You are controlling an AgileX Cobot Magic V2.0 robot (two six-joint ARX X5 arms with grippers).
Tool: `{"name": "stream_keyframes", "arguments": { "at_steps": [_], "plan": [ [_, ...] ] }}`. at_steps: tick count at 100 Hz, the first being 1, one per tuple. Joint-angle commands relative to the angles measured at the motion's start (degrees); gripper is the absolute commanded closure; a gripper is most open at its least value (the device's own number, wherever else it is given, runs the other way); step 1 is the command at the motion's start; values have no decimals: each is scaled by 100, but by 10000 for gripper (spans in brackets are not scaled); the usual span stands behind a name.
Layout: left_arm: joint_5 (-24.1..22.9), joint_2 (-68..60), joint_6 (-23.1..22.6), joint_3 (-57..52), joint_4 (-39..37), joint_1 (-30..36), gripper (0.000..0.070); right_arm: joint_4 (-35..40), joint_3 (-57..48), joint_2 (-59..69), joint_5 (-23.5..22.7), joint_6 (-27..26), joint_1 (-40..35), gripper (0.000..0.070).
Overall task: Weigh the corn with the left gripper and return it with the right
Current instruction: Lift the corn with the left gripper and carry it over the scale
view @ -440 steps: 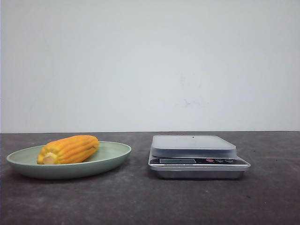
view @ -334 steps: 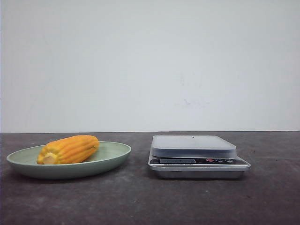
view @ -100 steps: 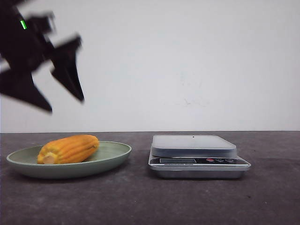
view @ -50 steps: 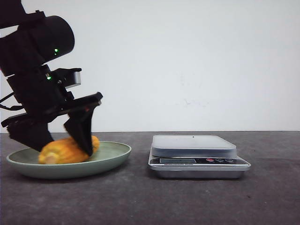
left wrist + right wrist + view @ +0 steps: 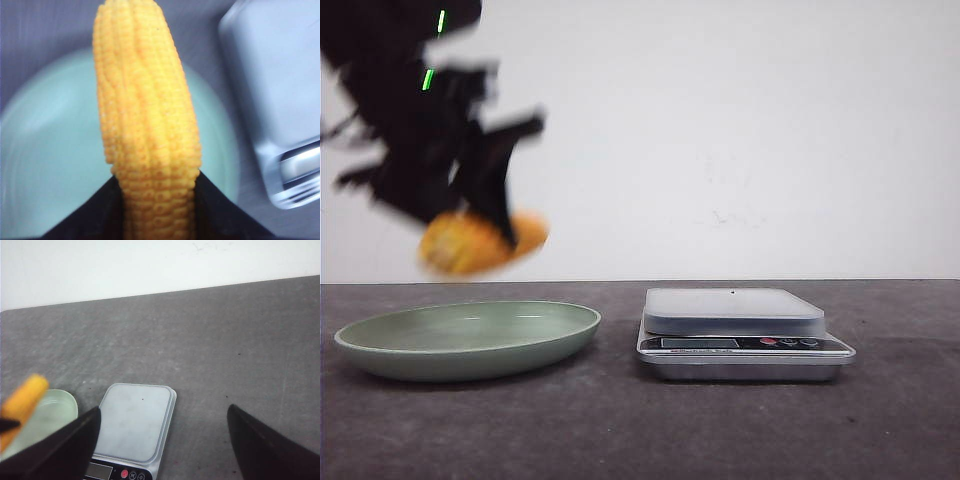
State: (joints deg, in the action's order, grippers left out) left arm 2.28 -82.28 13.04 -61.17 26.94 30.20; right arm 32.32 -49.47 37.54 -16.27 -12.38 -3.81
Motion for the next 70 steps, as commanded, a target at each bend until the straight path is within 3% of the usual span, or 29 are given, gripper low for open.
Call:
{"name": "stream_keyframes", "arguments": {
  "at_steps": [1,19,43,70],
  "plan": [
    [4,-131,-24,-472,98,278,687,-48,-114,17,20,42,-17,191],
    [-343,-909,256,-1744,55,1049,687,-48,-114,17,20,44,-17,191],
    [-402,-2605,892,-3191,72,1556,687,-48,-114,17,20,52,-17,191],
    [-402,-3613,1298,-3611,229,1731,687,-44,-111,17,22,87,-17,191]
  ]
}}
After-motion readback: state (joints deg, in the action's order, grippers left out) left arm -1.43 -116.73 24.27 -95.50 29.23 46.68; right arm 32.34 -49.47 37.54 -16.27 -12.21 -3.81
